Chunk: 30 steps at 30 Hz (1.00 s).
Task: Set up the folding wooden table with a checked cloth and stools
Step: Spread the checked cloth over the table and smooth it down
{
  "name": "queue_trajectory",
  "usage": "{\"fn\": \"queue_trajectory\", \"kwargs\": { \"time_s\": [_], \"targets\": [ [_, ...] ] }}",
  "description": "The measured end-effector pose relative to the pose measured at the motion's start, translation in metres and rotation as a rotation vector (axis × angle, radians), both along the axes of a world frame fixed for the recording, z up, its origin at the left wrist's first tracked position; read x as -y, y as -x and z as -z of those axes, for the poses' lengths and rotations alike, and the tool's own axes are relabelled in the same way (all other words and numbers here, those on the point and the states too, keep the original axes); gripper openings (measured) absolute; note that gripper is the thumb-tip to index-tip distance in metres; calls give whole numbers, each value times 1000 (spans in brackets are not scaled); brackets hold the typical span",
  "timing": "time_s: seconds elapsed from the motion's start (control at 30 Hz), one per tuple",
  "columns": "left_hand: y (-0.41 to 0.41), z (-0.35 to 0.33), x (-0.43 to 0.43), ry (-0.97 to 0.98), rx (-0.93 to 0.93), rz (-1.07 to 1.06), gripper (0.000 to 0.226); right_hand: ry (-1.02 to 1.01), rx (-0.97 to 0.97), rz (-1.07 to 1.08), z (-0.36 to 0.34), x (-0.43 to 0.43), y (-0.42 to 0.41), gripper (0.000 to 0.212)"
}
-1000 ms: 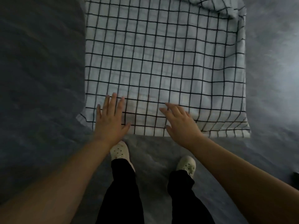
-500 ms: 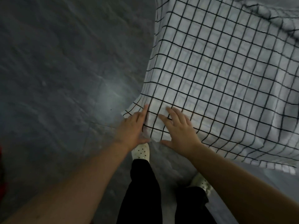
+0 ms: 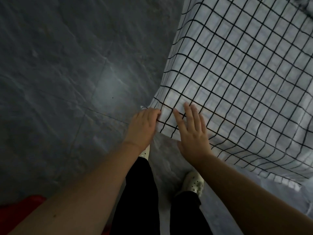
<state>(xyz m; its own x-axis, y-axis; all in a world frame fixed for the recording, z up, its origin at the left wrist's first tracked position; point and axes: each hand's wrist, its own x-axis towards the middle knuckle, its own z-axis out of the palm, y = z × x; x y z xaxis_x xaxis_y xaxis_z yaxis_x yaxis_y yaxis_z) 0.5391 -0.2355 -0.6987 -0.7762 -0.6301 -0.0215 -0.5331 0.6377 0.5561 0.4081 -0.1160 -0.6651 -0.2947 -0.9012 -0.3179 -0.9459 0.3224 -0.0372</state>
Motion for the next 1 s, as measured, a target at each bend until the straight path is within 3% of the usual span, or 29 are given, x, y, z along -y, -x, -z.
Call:
{"fn": "queue_trajectory", "kwargs": {
  "time_s": [0.1,0.27,0.47,0.57,0.7,0.83,1.0],
  "targets": [
    [-7,-7,8,-7,42,56,54,18,2,-2,0,-1,-9,90],
    [-34,-22,9,8,104,105,58,-36,60,-77,-6,1,-22,81],
    [-64,-22,5,-29,254,104,65,-89,150,-163,-9,2,-37,90],
    [-62,-21,13,-6,259,186,71,-76,203,-157,-18,6,-24,84],
    [-44,-27,29,-4,169,307,76,59,250,107,-30,17,15,59],
    [10,-40,39,38,178,372,60,138,180,388,-31,26,65,49],
    [100,-51,36,65,245,432,53,62,182,431,-37,30,113,49]
  ]
}}
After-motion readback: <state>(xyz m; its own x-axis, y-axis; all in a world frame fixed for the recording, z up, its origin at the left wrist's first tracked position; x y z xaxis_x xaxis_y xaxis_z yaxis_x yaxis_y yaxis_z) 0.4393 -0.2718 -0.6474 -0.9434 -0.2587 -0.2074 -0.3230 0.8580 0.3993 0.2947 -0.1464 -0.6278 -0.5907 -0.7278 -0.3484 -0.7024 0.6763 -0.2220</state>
